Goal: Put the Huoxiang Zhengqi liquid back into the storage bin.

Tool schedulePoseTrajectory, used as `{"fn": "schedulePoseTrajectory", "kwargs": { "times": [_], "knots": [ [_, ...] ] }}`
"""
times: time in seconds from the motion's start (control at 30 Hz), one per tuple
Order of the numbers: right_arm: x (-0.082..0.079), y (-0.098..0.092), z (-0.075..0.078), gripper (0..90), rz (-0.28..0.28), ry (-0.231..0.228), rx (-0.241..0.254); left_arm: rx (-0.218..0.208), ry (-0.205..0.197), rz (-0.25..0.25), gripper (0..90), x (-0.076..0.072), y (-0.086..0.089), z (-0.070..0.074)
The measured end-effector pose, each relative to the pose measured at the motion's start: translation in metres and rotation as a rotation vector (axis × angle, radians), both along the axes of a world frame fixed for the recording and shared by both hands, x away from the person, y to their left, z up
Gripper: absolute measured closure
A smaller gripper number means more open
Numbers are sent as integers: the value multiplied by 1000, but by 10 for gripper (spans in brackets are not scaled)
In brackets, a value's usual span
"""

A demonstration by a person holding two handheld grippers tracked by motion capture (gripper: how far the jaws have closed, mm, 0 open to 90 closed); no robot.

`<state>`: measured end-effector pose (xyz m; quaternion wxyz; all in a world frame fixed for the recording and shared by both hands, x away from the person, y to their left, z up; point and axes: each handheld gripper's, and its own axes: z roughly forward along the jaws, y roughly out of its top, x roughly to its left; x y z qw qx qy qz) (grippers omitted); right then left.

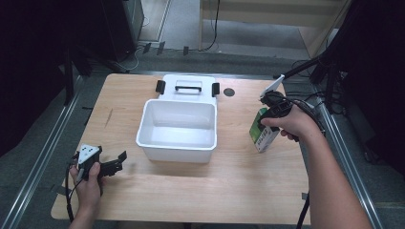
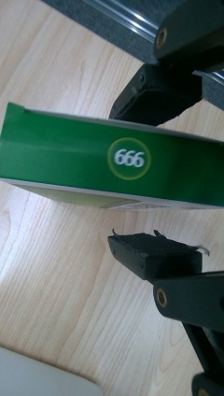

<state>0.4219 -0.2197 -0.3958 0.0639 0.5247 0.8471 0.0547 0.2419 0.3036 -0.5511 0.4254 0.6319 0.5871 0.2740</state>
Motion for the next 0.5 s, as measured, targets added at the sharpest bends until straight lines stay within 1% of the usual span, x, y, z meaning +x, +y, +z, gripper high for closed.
{"fn": "schedulePoseTrajectory", "kwargs": {
  "times": [0.07, 0.1, 0.17, 0.2, 0.23, 0.3, 0.33, 0.4, 0.43, 0.47, 0.5],
  "knots": [
    [2, 0, -1, 402, -7, 7, -1, -2, 0, 0, 21, 0, 0, 0],
    [6, 1, -3, 432, -21, 19, -10, -2, 1, 0, 21, 0, 0, 0],
    [7, 1, -3, 444, -25, 21, -10, -1, 2, -2, 21, 0, 0, 0],
    [11, 0, -3, 482, -41, 26, 3, -1, 2, -2, 21, 0, 0, 0],
    [12, 0, -3, 506, -45, 29, 10, -1, 2, -2, 21, 0, 0, 0],
    [15, -1, -3, 544, -41, 30, 21, -4, 7, 0, 21, 1, 0, 0],
    [17, -3, -4, 555, -51, 44, 37, -4, 7, 0, 21, 1, 0, 0],
    [18, -4, -6, 572, -50, 53, 39, -6, 9, -1, 21, 1, 1, 0],
    [20, -4, -9, 598, -47, 68, 41, -7, 9, 0, 21, 1, 1, 0],
    [21, -5, -9, 611, -46, 73, 47, -7, 9, 0, 21, 1, 1, 0],
    [21, -5, -8, 631, -39, 66, 41, -7, 10, 0, 21, 1, 1, 0]
  ]
}}
